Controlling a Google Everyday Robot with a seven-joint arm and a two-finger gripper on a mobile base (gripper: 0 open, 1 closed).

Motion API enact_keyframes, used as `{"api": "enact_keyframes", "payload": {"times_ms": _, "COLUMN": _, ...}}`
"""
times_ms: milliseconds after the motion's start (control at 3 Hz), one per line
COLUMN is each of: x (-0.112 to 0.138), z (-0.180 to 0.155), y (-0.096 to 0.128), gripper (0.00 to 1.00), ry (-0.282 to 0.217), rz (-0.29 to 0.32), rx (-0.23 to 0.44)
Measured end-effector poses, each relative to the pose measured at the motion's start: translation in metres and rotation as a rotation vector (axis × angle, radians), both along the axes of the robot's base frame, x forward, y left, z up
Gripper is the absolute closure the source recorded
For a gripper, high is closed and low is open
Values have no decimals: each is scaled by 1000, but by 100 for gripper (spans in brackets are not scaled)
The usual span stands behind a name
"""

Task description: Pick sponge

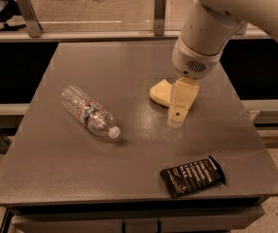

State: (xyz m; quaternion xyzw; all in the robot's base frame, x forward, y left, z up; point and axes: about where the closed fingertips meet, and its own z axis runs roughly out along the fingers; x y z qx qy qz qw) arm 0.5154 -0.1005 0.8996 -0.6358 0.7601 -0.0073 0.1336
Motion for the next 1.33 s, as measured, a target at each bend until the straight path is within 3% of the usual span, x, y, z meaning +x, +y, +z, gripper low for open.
{"api": "enact_keyframes", "payload": {"times_ms": 667, "x": 17, "z": -50, "y": 17, "gripper": 0, "ry": 107, "rz": -80, "rx": 1}}
{"api": "enact_keyframes", "payload": {"times_ms": 1333, "x": 38, "z": -65, "y": 7, "gripper": 0, "ry": 117, "rz": -178, "rx": -42}}
